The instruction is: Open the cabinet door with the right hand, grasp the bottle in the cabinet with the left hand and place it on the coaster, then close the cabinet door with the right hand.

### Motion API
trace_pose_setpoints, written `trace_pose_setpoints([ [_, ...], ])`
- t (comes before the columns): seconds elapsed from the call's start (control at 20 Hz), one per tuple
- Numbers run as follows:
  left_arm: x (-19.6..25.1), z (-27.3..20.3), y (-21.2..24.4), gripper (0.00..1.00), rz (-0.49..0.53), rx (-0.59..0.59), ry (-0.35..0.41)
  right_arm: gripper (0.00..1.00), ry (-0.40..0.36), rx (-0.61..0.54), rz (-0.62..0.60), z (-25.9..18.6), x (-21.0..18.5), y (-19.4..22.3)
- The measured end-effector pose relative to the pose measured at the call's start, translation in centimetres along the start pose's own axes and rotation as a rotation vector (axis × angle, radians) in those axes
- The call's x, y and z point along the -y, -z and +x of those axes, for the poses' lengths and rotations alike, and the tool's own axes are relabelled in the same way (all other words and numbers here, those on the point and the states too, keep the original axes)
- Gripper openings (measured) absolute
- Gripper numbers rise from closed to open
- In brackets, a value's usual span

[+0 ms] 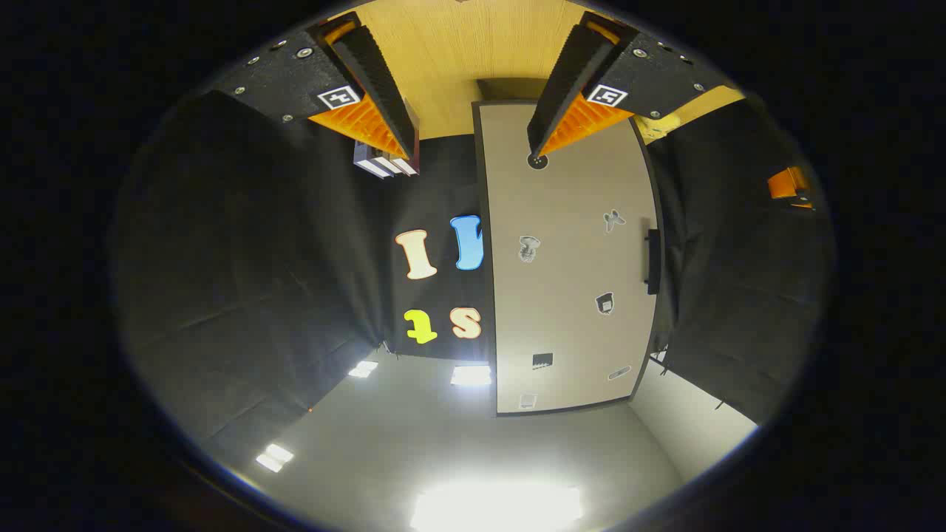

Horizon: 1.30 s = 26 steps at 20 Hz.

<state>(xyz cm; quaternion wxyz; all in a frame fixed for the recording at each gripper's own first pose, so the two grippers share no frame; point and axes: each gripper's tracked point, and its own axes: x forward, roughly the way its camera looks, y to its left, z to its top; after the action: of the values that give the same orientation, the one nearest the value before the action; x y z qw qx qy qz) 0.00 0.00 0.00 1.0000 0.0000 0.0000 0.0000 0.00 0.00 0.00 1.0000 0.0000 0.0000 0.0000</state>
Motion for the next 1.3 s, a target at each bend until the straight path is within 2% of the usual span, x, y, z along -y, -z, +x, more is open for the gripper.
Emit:
trace_pose_setpoints([
  [0.05,-0.1,0.2,-0.1,0.81,0.002,0.001,0.000,0.95,0.000,-0.002,-0.003,0.0,0.1,0.1],
  [0.1,-0.1,0.1,0.0,0.77,0.004,0.002,0.000,0.95,-0.001,-0.005,-0.004,0.1,0.1,0.2],
  [0.2,-0.2,0.1,-0.1,0.85,0.011,0.005,0.000,0.95,-0.004,-0.009,-0.003,0.0,-0.2,0.2],
  [0.25,-0.3,0.0,-0.3,0.81,0.015,0.008,0.001,0.95,-0.006,-0.009,-0.004,0.0,-0.2,0.1],
  [0.3,-0.3,0.0,-0.3,0.81,0.018,0.010,0.002,0.95,-0.007,-0.007,-0.005,0.0,-0.2,0.0],
  [0.45,-0.4,0.1,-0.7,0.81,0.022,0.021,0.004,0.95,-0.011,0.002,-0.012,0.2,-0.4,-0.4],
  [0.55,-0.5,0.0,-0.8,0.86,0.019,0.024,0.003,0.95,-0.016,0.002,-0.014,0.2,-0.7,-0.4],
  [0.8,-1.1,-0.2,-0.8,0.77,0.023,0.030,-0.002,0.95,-0.026,-0.002,-0.013,0.2,-1.4,-0.4],
  [0.9,-1.3,-0.4,-0.8,0.77,0.021,0.032,-0.005,0.95,-0.031,-0.002,-0.016,0.1,-1.7,-0.4],
  [1.05,-1.7,-0.9,-0.7,0.86,0.024,0.030,-0.014,0.95,-0.048,-0.006,-0.013,0.0,-2.5,-0.3],
  [1.2,-2.5,-1.4,-0.5,0.77,0.033,0.030,-0.024,0.95,-0.081,-0.011,-0.014,0.4,-3.9,-0.4],
  [1.25,-2.8,-1.6,-0.4,0.85,0.037,0.025,-0.025,0.95,-0.095,-0.014,-0.014,0.6,-4.8,-0.4],
  [1.3,-3.2,-1.9,-0.2,0.85,0.040,0.023,-0.031,0.95,-0.107,-0.011,-0.013,0.8,-5.3,-0.6],
])
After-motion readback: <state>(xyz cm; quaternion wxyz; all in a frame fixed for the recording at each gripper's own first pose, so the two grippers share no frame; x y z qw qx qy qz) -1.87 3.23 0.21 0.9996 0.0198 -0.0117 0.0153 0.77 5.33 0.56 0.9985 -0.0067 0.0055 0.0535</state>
